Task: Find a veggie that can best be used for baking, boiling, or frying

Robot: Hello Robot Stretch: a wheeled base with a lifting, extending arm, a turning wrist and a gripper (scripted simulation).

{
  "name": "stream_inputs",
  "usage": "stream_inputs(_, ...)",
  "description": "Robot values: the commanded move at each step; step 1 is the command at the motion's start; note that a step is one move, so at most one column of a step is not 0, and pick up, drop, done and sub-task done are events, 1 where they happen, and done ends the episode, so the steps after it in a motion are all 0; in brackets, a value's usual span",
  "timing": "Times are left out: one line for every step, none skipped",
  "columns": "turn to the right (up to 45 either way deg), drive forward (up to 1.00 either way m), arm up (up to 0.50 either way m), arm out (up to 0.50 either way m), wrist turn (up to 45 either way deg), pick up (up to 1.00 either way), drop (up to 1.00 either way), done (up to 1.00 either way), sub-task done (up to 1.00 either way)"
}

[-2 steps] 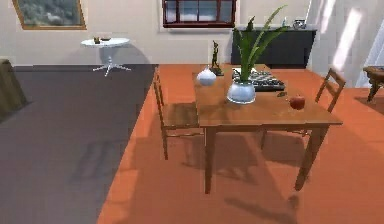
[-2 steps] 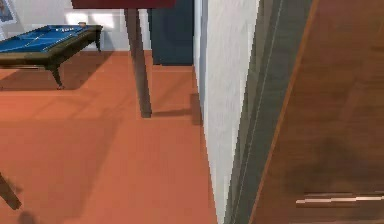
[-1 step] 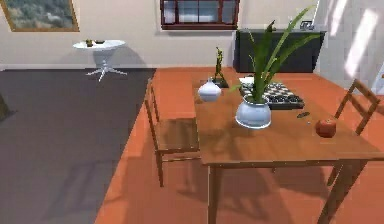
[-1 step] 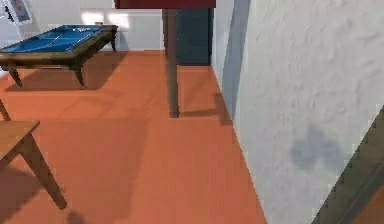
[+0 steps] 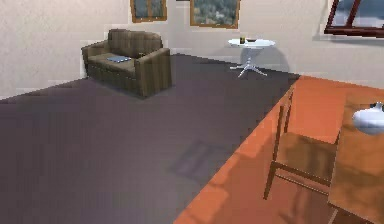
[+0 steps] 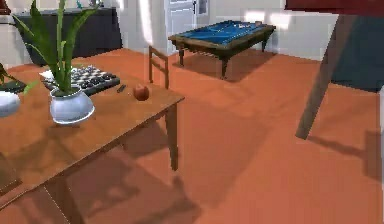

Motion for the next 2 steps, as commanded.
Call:
stream_inputs(0.0, 1.0, 0.0, 0.0, 0.0, 0.0, 0.0, 0.0, 0.0)
stream_inputs(0.0, 0.35, 0.0, 0.0, 0.0, 0.0, 0.0, 0.0, 0.0)
